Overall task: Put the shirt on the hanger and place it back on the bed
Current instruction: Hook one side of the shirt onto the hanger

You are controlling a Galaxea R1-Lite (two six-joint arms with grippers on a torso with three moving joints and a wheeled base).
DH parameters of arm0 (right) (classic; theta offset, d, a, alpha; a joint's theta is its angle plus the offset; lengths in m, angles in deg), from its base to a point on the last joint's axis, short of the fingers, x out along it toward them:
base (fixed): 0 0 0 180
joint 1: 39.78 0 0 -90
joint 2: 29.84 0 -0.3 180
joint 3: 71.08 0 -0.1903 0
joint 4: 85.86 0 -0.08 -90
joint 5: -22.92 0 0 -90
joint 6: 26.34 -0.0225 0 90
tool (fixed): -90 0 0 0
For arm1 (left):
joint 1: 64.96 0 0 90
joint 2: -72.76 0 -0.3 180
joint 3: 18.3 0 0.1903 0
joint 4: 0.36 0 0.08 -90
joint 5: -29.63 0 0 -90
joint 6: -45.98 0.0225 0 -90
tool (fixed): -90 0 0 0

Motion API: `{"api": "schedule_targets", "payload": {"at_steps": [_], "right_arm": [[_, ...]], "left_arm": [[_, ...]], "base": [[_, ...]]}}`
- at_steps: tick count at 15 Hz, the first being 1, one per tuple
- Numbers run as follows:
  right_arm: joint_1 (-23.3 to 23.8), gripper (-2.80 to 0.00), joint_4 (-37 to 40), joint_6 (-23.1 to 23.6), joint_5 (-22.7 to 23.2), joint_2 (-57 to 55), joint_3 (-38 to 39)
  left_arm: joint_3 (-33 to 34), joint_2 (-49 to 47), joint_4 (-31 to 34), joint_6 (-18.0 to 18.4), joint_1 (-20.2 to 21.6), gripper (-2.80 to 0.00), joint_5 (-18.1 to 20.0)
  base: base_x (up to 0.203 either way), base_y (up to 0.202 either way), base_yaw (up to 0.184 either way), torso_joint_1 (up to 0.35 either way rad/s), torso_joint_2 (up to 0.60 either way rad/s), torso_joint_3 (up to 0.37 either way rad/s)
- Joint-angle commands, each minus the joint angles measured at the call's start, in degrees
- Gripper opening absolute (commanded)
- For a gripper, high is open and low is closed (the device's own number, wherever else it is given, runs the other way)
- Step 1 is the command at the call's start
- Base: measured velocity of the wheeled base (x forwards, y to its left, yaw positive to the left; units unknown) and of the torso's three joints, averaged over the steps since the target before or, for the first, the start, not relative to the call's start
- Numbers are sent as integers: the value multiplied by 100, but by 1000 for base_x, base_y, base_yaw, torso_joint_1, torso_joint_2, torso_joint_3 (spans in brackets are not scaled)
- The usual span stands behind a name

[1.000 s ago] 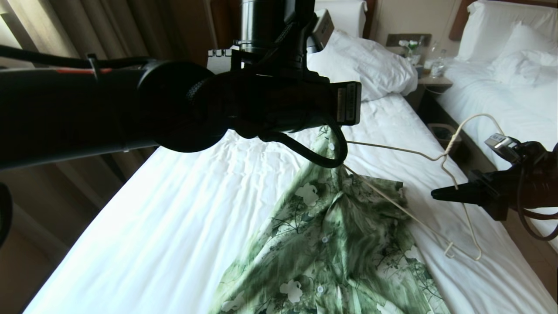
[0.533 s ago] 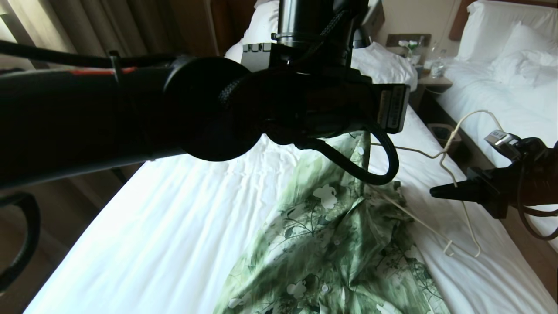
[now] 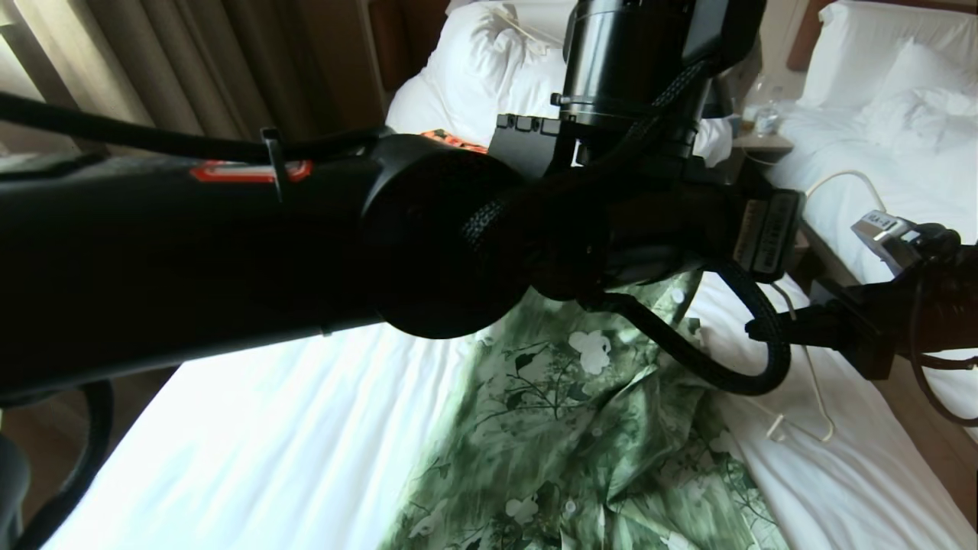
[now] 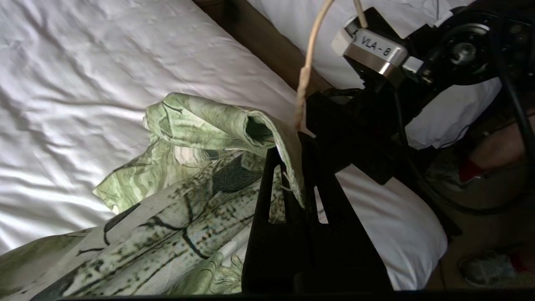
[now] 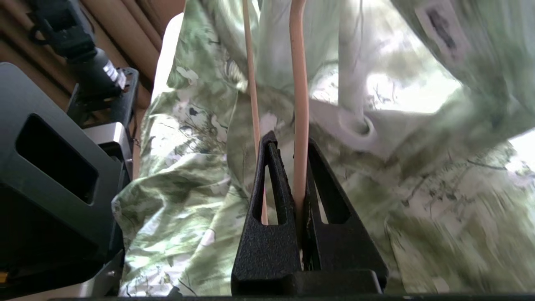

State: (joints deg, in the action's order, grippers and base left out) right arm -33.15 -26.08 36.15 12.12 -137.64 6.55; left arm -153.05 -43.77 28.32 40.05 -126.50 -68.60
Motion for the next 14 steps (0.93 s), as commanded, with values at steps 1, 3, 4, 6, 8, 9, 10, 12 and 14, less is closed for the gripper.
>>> {"api": "schedule_targets", "payload": {"at_steps": [1,3,4,6,8,9,10,12,14], "right_arm": [[-42,-280,15,35,145,5,-37],[-136,-280,15,35,191,14,-37],[-163,-280,15,35,192,31,-37],[-188,-280,15,35,253,61,-46],[-198,-280,15,35,304,141,-37],[-198,-280,15,30,320,156,-33],[-198,-280,15,30,347,175,-22],[-206,-280,24,26,367,207,-11],[-206,-280,24,31,394,264,-1]], "left_arm": [[-6,-108,-14,-177,-107,-280,77],[-6,-219,-61,-370,-271,-280,116],[-4,-289,-119,-373,-342,-280,120],[-1,-363,-224,-379,-456,-280,143],[29,-410,-197,-386,-573,-280,123],[29,-442,-191,-381,-590,-280,112],[29,-497,-214,-363,-614,-280,91],[23,-573,-226,-283,-622,-280,-2],[29,-551,-215,-264,-614,-280,-85]], "base": [[0,0,0,0,0,0],[0,0,0,0,0,0],[0,0,0,0,0,0],[0,0,0,0,0,0],[0,0,0,0,0,0],[0,0,0,0,0,0],[0,0,0,0,0,0],[0,0,0,0,0,0],[0,0,0,0,0,0]]}}
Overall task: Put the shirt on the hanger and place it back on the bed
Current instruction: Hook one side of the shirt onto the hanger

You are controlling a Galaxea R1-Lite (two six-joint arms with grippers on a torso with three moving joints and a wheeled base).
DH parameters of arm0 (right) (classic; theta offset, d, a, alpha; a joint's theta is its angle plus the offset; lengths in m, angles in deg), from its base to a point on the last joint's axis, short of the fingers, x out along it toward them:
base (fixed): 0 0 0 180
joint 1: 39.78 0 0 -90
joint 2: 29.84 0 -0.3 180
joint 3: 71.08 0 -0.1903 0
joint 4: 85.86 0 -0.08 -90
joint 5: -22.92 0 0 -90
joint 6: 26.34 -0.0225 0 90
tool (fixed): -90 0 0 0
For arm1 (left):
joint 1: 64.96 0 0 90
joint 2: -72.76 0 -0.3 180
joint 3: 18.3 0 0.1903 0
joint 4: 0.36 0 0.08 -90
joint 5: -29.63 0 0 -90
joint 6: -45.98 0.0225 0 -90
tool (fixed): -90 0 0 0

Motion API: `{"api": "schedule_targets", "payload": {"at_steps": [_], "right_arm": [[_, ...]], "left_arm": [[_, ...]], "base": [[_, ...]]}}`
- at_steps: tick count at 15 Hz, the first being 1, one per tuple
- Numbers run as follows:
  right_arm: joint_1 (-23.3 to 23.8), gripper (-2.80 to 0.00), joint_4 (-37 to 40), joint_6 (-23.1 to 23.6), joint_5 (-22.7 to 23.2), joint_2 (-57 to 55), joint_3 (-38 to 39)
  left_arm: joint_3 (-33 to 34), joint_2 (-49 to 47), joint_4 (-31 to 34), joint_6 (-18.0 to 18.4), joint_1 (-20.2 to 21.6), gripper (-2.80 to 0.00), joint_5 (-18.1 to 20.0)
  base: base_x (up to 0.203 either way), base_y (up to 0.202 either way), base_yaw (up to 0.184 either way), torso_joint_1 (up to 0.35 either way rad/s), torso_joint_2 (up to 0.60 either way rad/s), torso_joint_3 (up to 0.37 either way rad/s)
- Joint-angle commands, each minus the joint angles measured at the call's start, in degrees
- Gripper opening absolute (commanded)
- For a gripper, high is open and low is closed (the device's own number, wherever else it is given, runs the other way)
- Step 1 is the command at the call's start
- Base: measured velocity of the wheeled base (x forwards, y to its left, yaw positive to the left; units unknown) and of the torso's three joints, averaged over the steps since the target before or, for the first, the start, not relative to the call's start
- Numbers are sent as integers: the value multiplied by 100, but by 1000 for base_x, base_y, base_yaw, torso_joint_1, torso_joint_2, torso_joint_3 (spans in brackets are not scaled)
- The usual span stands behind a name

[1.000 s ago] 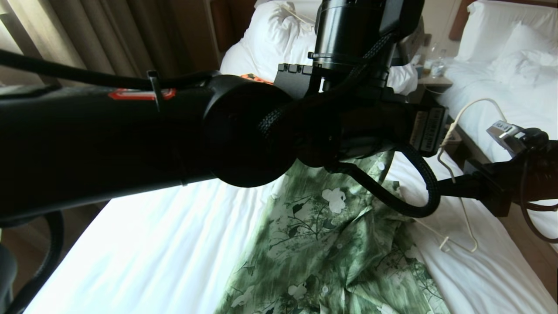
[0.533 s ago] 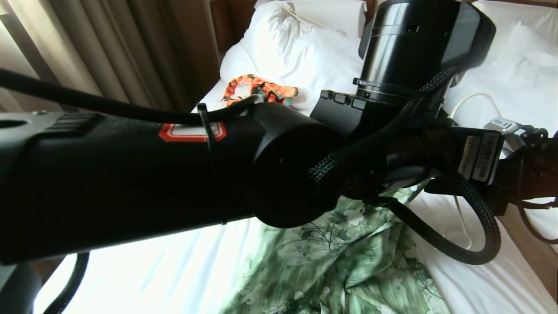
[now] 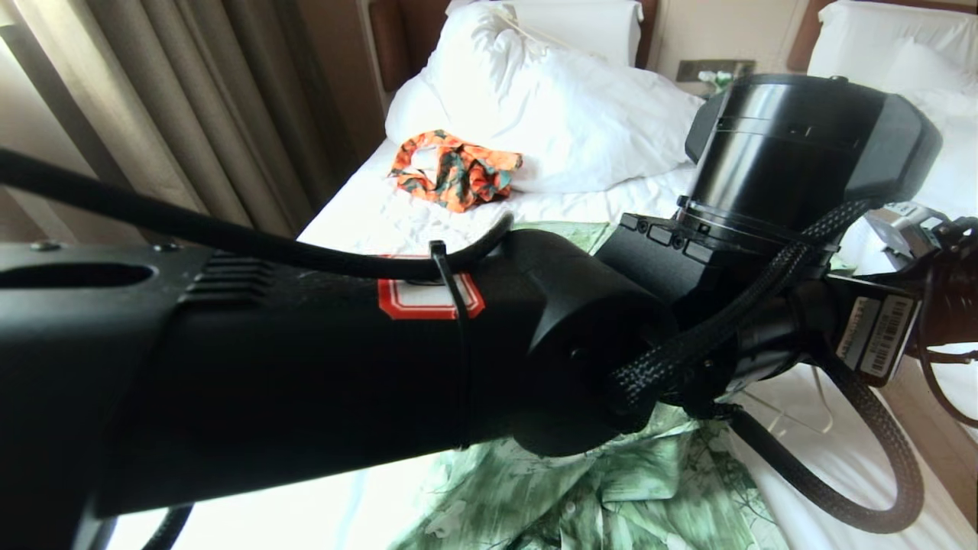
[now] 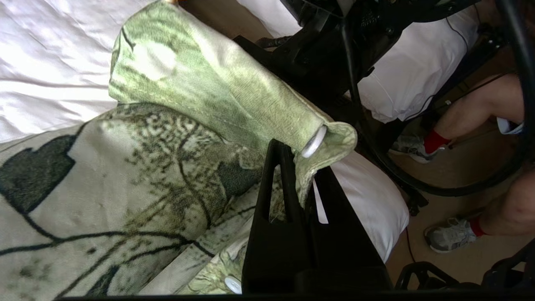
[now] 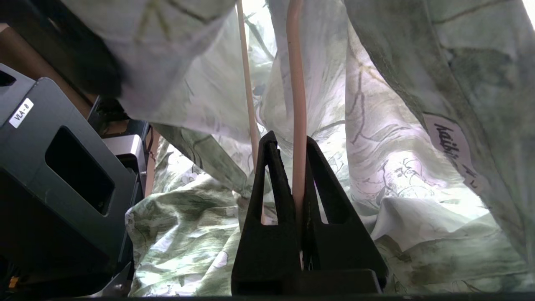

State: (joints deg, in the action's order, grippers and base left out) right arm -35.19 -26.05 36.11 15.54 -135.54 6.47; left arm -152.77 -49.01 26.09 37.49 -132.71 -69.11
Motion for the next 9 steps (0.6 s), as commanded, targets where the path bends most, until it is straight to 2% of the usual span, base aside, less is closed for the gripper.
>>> {"api": "schedule_targets", "payload": {"at_steps": [1,2,3,9], "right_arm": [[-3,-280,21,35,52,59,7],[-3,-280,21,31,52,77,8],[6,-280,21,30,52,85,15],[6,-280,12,30,60,94,-107]], "left_arm": [[1,3,8,50,7,-280,-107],[1,57,0,182,7,-280,-134],[1,114,23,214,0,0,-137],[274,459,141,163,-64,0,-277]], "base": [[0,0,0,0,0,0],[0,0,0,0,0,0],[0,0,0,0,0,0],[0,0,0,0,0,0]]}}
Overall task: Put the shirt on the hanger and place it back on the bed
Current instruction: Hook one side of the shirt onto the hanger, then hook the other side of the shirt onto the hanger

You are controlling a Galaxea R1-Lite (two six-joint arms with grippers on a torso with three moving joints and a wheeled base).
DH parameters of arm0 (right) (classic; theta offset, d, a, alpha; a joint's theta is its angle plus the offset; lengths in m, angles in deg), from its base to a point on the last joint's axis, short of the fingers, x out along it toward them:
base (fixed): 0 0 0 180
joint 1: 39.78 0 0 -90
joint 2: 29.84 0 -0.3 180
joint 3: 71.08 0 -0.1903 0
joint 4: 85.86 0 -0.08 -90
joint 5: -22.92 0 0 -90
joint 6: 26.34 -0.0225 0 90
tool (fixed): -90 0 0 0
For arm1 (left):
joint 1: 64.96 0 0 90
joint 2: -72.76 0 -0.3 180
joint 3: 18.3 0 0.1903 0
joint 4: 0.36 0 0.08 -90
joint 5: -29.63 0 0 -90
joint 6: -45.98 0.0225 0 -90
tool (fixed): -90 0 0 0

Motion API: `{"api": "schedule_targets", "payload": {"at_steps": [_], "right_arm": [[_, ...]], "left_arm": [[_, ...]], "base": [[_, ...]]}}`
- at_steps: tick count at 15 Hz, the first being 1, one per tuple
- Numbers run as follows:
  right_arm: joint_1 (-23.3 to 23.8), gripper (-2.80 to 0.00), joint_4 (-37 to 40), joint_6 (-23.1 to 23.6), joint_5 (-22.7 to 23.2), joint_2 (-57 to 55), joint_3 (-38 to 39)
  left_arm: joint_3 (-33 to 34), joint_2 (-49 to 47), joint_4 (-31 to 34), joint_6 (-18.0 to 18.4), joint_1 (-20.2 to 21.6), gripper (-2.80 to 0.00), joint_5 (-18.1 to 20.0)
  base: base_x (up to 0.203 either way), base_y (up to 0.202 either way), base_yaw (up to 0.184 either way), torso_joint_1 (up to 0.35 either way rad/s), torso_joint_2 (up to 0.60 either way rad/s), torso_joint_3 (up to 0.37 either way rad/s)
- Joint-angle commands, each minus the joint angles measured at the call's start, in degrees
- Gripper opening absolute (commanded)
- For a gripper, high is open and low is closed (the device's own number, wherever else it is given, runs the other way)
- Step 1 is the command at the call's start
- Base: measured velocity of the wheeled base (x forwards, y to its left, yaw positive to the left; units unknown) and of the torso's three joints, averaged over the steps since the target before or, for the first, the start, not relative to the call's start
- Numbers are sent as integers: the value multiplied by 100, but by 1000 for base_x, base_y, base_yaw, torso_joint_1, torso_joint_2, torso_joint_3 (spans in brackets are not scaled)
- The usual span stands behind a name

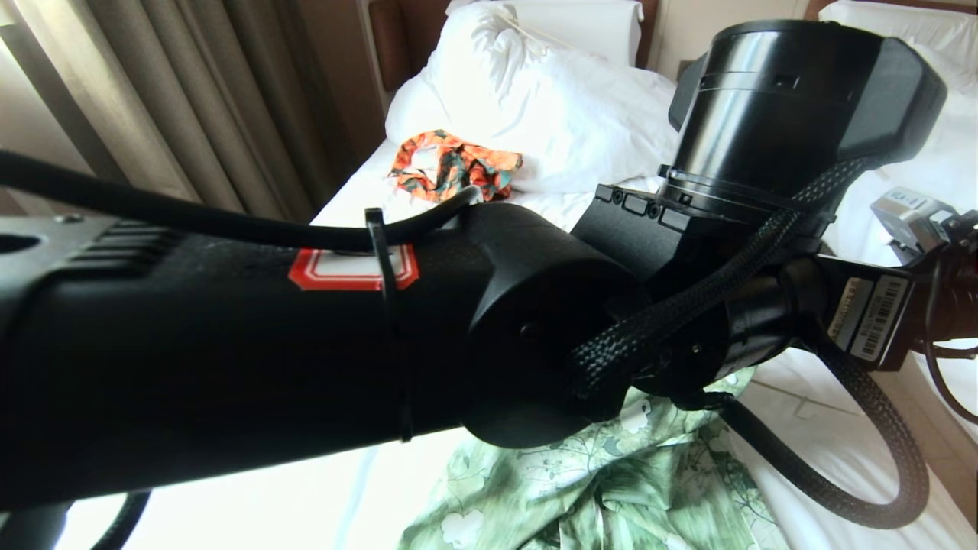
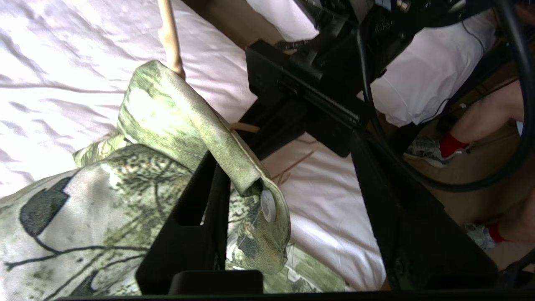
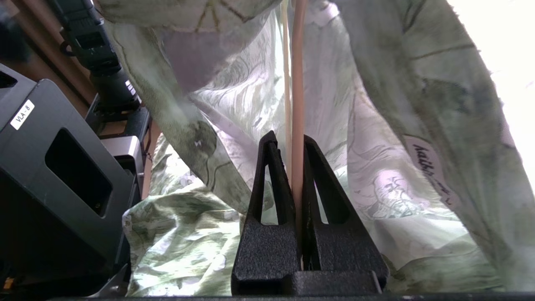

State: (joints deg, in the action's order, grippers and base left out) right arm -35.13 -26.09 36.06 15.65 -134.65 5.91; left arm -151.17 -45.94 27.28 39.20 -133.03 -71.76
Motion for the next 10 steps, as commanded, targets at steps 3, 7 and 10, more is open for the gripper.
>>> {"api": "schedule_targets", "payload": {"at_steps": [3,7,10], "right_arm": [[-9,-280,16,35,158,-41,-34],[-9,-280,16,35,163,-155,-16],[-26,-280,16,35,155,-247,-6]], "left_arm": [[442,430,54,-8,-34,0,-27],[968,915,27,-8,269,0,-33],[942,877,6,-13,244,0,-23]], "base": [[0,0,0,0,0,0],[0,0,0,0,0,0],[0,0,0,0,0,0]]}}
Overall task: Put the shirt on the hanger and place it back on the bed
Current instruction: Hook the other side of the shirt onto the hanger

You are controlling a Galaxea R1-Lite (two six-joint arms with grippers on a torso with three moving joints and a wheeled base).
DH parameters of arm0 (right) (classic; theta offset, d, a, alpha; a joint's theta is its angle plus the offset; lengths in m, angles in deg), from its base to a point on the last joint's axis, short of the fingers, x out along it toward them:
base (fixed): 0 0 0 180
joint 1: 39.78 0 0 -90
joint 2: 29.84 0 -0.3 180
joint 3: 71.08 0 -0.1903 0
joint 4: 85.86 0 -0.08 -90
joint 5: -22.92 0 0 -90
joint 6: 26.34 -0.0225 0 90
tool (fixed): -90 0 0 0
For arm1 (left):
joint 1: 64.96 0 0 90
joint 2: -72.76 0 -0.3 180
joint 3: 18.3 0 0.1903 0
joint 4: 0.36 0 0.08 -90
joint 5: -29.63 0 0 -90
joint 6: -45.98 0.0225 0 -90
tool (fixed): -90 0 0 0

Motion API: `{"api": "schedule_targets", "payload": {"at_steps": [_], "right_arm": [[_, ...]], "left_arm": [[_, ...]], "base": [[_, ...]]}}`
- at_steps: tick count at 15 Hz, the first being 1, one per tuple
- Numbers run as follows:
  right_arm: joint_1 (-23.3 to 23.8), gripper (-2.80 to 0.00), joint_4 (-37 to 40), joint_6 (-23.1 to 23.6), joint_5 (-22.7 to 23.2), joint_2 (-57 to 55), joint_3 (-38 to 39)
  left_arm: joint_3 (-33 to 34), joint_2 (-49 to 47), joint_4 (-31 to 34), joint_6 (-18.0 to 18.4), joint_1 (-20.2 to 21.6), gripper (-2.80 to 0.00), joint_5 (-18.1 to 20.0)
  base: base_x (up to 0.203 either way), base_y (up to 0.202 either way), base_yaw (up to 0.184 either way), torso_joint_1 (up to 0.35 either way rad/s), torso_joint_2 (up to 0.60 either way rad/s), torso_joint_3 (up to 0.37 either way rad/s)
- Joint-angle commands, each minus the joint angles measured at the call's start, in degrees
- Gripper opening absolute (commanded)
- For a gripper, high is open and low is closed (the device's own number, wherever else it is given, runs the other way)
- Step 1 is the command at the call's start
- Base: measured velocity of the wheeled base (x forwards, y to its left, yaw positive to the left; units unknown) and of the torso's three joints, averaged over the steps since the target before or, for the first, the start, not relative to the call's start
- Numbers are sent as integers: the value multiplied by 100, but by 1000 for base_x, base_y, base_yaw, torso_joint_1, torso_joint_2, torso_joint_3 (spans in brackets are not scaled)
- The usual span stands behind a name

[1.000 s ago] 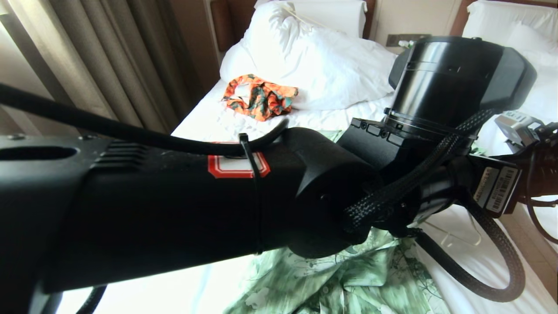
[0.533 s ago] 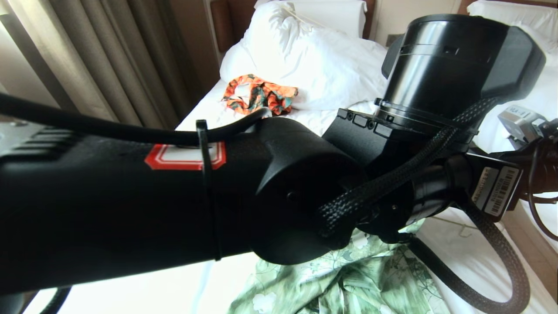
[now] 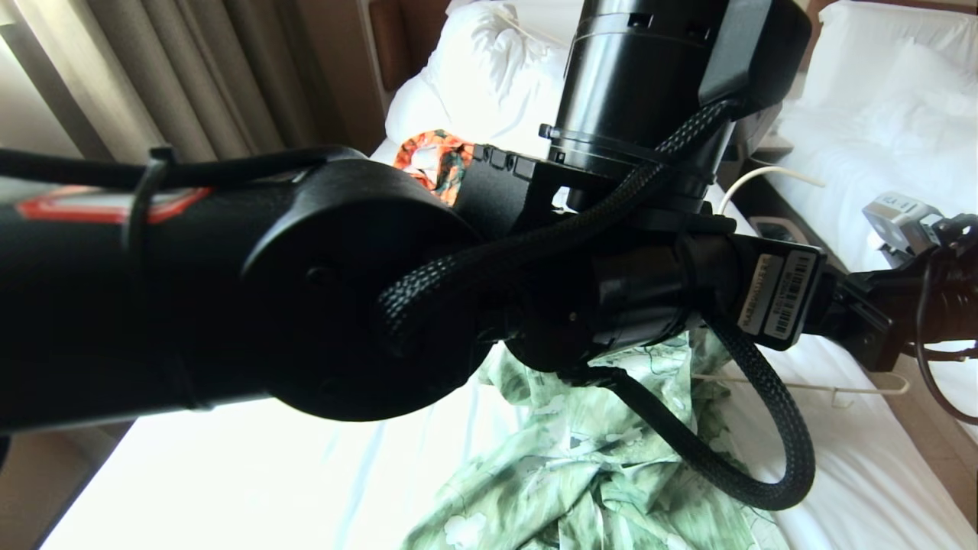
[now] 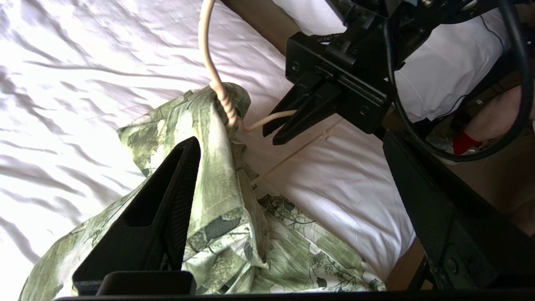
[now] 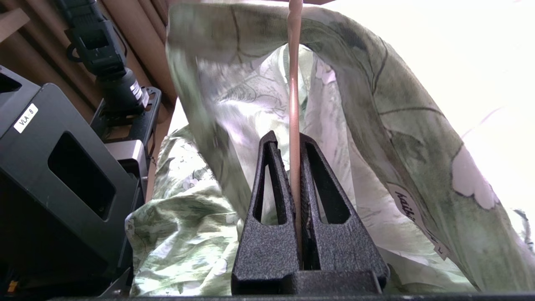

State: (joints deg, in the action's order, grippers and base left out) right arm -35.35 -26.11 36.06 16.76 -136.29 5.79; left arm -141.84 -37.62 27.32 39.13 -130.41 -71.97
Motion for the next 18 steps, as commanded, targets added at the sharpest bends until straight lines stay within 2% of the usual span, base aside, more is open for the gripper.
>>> {"api": "schedule_targets", "payload": {"at_steps": [1,4,7,8,12,14,16,18], "right_arm": [[-6,-280,19,35,44,-110,31],[0,-280,19,35,44,-104,34],[5,-280,10,35,41,-124,33],[1,-280,10,35,43,-139,35],[-109,-280,9,35,44,-139,31],[-145,-280,10,35,44,-130,31],[-145,-280,10,40,53,-136,40],[-136,-280,1,44,54,-148,23]], "left_arm": [[2,-47,-5,-6,-99,0,-2],[-189,-173,-23,-42,-188,0,-46],[-119,136,7,-58,-28,0,-142],[63,283,6,-60,64,-280,-147],[1388,1026,-26,-64,398,-280,-82],[2102,1294,-230,-79,550,-280,68],[2801,1446,-1009,-64,789,-280,362],[2987,1406,-1373,-30,1222,-280,911]], "base": [[0,0,0,0,0,0],[0,0,0,0,0,0],[0,0,0,0,0,0],[0,0,0,0,0,0],[0,0,0,0,0,0],[0,0,0,0,0,0],[0,0,0,0,0,0],[0,0,0,0,0,0]]}}
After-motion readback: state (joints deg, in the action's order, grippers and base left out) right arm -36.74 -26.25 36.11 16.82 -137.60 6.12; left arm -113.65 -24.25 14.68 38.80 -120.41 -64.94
